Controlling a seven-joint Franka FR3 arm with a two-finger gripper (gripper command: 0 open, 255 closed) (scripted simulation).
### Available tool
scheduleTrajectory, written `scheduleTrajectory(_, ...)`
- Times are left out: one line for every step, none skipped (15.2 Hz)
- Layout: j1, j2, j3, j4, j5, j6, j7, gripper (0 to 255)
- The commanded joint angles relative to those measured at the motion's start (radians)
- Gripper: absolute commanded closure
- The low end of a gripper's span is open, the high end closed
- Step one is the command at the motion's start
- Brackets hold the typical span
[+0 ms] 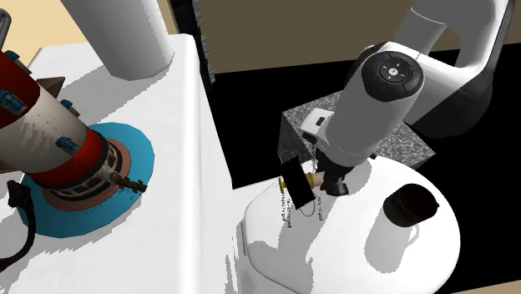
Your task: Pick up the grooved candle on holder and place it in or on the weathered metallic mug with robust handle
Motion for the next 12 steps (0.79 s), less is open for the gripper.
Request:
scheduleTrajectory(0.02, -0.051, 0.016, -0.046, 0.025, -0.002, 0.024, 255)
scheduleTrajectory(0.031, -0.074, 0.025, -0.065, 0.037, -0.004, 0.038, 255)
scheduleTrajectory(0.042, -0.097, 0.035, -0.083, 0.05, -0.006, 0.052, 255)
scheduleTrajectory(0.054, -0.118, 0.044, -0.101, 0.062, -0.009, 0.066, 255)
scheduleTrajectory(0.065, -0.139, 0.054, -0.117, 0.075, -0.012, 0.081, 255)
scheduleTrajectory(0.077, -0.159, 0.065, -0.131, 0.088, -0.015, 0.096, 255)
scheduleTrajectory(0.09, -0.179, 0.075, -0.145, 0.101, -0.019, 0.112, 255)
scheduleTrajectory(0.102, -0.198, 0.086, -0.158, 0.114, -0.023, 0.128, 255)
scheduleTrajectory(0.115, -0.215, 0.098, -0.169, 0.127, -0.027, 0.145, 255)
scheduleTrajectory(0.127, -0.233, 0.109, -0.179, 0.14, -0.032, 0.162, 255)
scheduleTrajectory(0.14, -0.249, 0.121, -0.188, 0.153, -0.036, 0.179, 255)
scheduleTrajectory(0.153, -0.264, 0.133, -0.196, 0.166, -0.041, 0.198, 255)
